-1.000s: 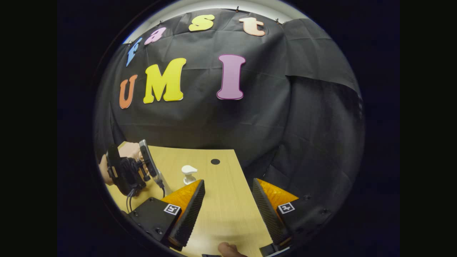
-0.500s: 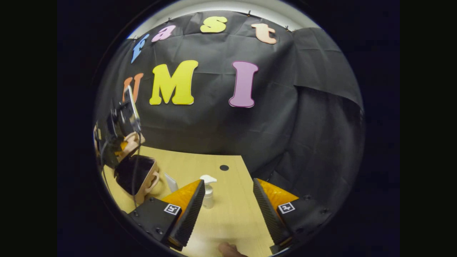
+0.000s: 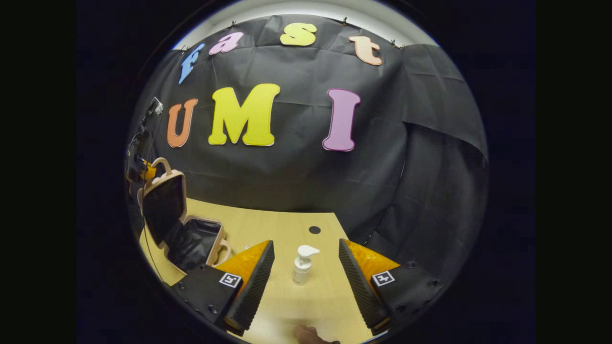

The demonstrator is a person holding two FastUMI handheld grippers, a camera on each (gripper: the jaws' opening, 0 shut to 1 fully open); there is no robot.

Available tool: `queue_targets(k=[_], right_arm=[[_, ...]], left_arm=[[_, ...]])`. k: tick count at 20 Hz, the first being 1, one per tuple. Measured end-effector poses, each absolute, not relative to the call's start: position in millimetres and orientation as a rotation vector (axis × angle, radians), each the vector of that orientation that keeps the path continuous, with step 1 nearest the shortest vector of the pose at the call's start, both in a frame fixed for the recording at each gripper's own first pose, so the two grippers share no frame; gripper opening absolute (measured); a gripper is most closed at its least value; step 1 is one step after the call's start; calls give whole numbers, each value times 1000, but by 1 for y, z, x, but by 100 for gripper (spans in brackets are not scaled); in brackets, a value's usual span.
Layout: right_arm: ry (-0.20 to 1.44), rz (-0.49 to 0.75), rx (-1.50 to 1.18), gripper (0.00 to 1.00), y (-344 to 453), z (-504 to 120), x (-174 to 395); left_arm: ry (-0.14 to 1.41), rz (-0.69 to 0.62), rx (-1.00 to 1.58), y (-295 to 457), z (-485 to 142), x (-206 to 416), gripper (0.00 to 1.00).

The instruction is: First open the suitcase, pack the skin care products into it, and then close the suitcase.

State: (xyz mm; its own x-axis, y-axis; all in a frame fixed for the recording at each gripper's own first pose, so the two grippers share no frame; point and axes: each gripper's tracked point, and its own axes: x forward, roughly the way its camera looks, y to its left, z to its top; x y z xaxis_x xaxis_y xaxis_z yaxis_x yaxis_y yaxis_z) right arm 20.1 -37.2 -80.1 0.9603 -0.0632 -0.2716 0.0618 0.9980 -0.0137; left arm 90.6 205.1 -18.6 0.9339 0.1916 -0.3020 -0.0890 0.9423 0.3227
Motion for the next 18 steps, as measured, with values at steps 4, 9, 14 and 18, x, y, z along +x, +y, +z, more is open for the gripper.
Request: queue_targets(k=[4,9,14,18], right_arm=[[290,-71,-12,80,-18,-79,19],[318,-96,-21,80,-1,-84,16],[363,-124,-51,80,12,-96,8],[371,-145,-105,80,13,-97,2]], left_arm=[[400,218,256,290,-56,92,3],[515,242,156,358,-121,110,3],[607,245,104,385,-200,130,3],[694,207,97,393,-249,133,3]])
